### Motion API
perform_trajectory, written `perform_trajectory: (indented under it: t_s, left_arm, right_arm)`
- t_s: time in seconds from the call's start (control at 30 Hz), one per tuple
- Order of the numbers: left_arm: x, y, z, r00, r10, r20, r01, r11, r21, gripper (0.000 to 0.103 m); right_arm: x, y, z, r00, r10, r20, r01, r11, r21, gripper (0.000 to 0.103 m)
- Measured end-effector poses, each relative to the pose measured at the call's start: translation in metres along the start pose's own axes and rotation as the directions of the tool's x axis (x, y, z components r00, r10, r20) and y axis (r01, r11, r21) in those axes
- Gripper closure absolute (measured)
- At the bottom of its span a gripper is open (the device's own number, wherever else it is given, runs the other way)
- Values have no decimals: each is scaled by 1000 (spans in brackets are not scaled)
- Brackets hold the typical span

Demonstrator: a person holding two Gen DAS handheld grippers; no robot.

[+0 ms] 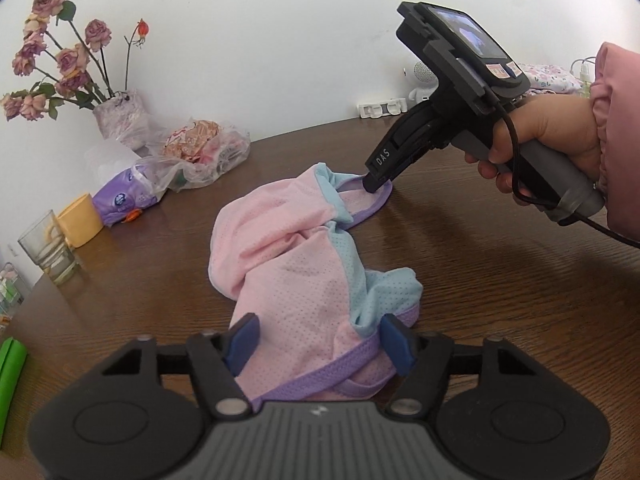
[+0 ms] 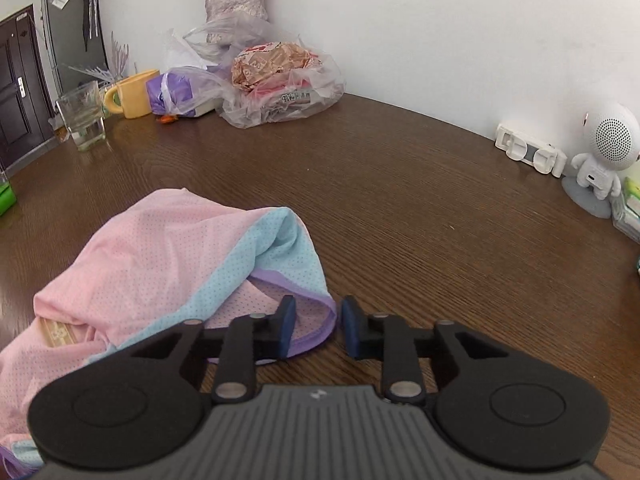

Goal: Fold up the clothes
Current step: 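Grasp the garment edge with the left gripper while the right gripper grasps another edge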

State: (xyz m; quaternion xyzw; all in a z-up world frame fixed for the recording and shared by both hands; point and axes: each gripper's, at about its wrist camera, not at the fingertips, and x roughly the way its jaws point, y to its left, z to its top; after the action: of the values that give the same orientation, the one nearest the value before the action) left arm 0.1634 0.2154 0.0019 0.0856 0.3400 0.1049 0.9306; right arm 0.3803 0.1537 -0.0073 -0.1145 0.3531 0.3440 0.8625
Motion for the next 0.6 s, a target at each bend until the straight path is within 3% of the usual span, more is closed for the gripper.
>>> perform_trajectory:
  t_s: [0.03,0.1,0.17,0.4,0.6]
  left_arm:
    - [0,3,0,1000,-11,-6,11,1000,-18,61]
    - [-1,8,1,1000,-27,-10,27,998,-51,73]
    - [-3,13,0,999,-36,5,37,997,-68,90]
    - [-34,25,8,991,-80,110,90,992,-89,93]
    - [-83,27,20,970,-98,223,123,988,-98,94]
  right_arm:
    - [0,-1,0,1000,9,4,-9,1000,12,92]
    - [-3,-3,-1,1000,14,18,-14,1000,23,100]
    - [-8,-5,-3,999,16,38,-17,999,34,100]
    - [-51,-22,-9,986,-47,162,33,995,90,101]
    - [-131,-49,-19,950,-111,291,78,990,120,101]
